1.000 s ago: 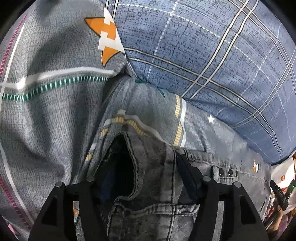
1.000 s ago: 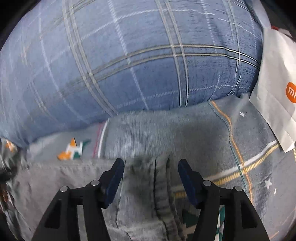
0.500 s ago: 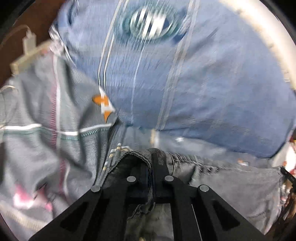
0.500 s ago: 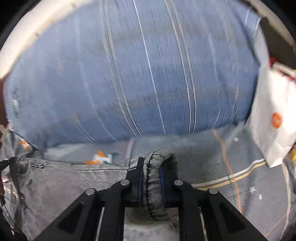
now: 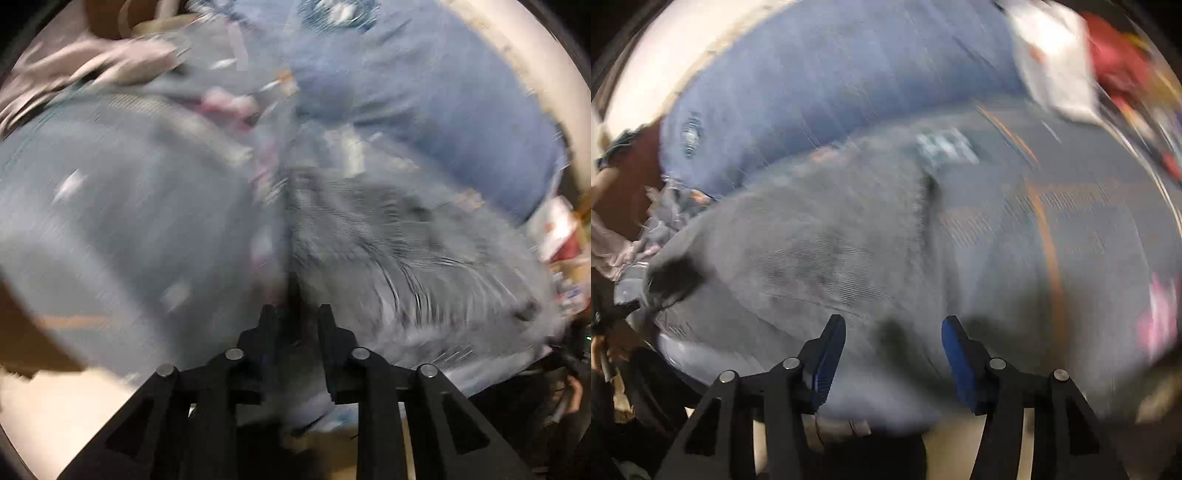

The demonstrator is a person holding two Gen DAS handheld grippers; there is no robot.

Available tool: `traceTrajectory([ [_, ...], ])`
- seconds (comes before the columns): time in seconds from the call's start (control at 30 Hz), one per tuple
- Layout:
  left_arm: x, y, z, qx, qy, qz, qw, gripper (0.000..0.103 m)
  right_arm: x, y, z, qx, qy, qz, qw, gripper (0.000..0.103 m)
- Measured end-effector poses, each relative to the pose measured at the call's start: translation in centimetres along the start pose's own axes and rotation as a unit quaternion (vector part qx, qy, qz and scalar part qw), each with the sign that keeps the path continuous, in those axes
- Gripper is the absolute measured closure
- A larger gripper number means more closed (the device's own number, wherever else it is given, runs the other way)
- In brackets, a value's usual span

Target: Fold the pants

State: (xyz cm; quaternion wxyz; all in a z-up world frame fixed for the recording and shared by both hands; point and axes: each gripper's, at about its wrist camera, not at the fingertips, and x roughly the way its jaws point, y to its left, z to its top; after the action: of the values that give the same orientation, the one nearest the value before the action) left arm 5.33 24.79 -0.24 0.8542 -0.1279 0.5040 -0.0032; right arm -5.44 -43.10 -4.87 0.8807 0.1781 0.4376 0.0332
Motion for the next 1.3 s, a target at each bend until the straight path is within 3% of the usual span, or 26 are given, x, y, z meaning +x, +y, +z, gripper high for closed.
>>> traceTrajectory([
  [0.07, -1.8, 0.7, 0.2, -0.02, -0.023, 0.008, 0.9995, 0.075, -1.7, -1.4, -0.1, 0.045, -0.032, 0.005, 0.998, 0.041],
  [0.13, -3.5, 0.0, 0.9, -0.033, -0.049, 0.001, 0.9982, 0.051, -2.6, -1.5, 1.0, 0.067, -0.053, 0.021, 0.996, 0.039],
  [0.2, -4.1, -1.5, 1.5, -0.04, -0.069, -0.015, 0.9967, 0.034, -2.1, -0.1, 2.5, 0.067, -0.051, 0.051, 0.995, 0.038],
  [0.3, -3.7, -4.9, 1.7, -0.042, -0.094, -0.051, 0.9934, 0.034, 0.7, 2.7, 3.3, 0.04, -0.004, 0.054, 0.998, 0.038],
  [0.37, -1.9, -6.6, 1.2, -0.058, -0.088, -0.046, 0.9933, 0.034, 3.0, 4.4, 3.6, 0.008, 0.027, 0.011, 1.0, 0.038],
  [0.47, 1.7, -8.2, 0.1, -0.072, -0.052, -0.026, 0.9957, 0.034, 6.0, 5.2, 4.1, 0.015, 0.062, -0.001, 0.998, 0.039],
  [0.5, 2.9, -8.4, -0.3, -0.07, -0.04, -0.015, 0.9966, 0.034, 6.3, 5.8, 4.2, -0.001, 0.07, -0.007, 0.998, 0.059],
  [0.53, 4.2, -8.5, -0.4, -0.066, -0.024, 0.001, 0.9975, 0.034, 6.7, 7.0, 4.5, -0.034, 0.078, -0.035, 0.996, 0.087],
  [0.6, 6.4, -8.3, -0.4, -0.062, 0.004, 0.035, 0.9975, 0.034, 5.9, 9.0, 5.0, -0.079, 0.071, -0.062, 0.992, 0.09],
  [0.7, 7.1, -8.3, 0.0, -0.042, 0.012, 0.04, 0.9982, 0.032, 2.3, 11.6, 6.4, -0.154, 0.053, -0.1, 0.982, 0.09],
  [0.8, 7.2, -8.5, 0.9, -0.025, 0.025, 0.04, 0.9986, 0.032, 0.6, 11.0, 5.8, -0.222, 0.075, -0.135, 0.963, 0.09],
  [0.87, 7.3, -8.4, 1.2, -0.015, 0.034, 0.032, 0.9988, 0.032, 2.6, 8.8, 4.7, -0.221, 0.124, -0.133, 0.958, 0.089],
  [0.9, 7.7, -8.1, 1.4, -0.011, 0.036, 0.028, 0.9989, 0.032, 4.4, 7.1, 3.6, -0.213, 0.147, -0.141, 0.955, 0.083],
  [0.93, 7.8, -8.0, 1.8, -0.011, 0.039, 0.024, 0.9989, 0.032, 5.7, 5.9, 2.8, -0.203, 0.159, -0.151, 0.954, 0.067],
  [0.97, 7.8, -7.9, 2.1, -0.011, 0.043, 0.021, 0.9988, 0.032, 5.7, 5.0, 2.3, -0.188, 0.157, -0.148, 0.958, 0.062],
  [1.13, 5.5, -7.0, 3.4, -0.021, 0.033, 0.046, 0.9982, 0.032, 1.3, 4.6, 4.7, -0.116, 0.053, -0.082, 0.988, 0.037],
  [1.3, 3.5, -9.3, 3.7, 0.012, -0.014, 0.038, 0.9991, 0.032, 1.4, 4.0, 10.6, -0.011, 0.0, -0.001, 1.0, 0.029],
])
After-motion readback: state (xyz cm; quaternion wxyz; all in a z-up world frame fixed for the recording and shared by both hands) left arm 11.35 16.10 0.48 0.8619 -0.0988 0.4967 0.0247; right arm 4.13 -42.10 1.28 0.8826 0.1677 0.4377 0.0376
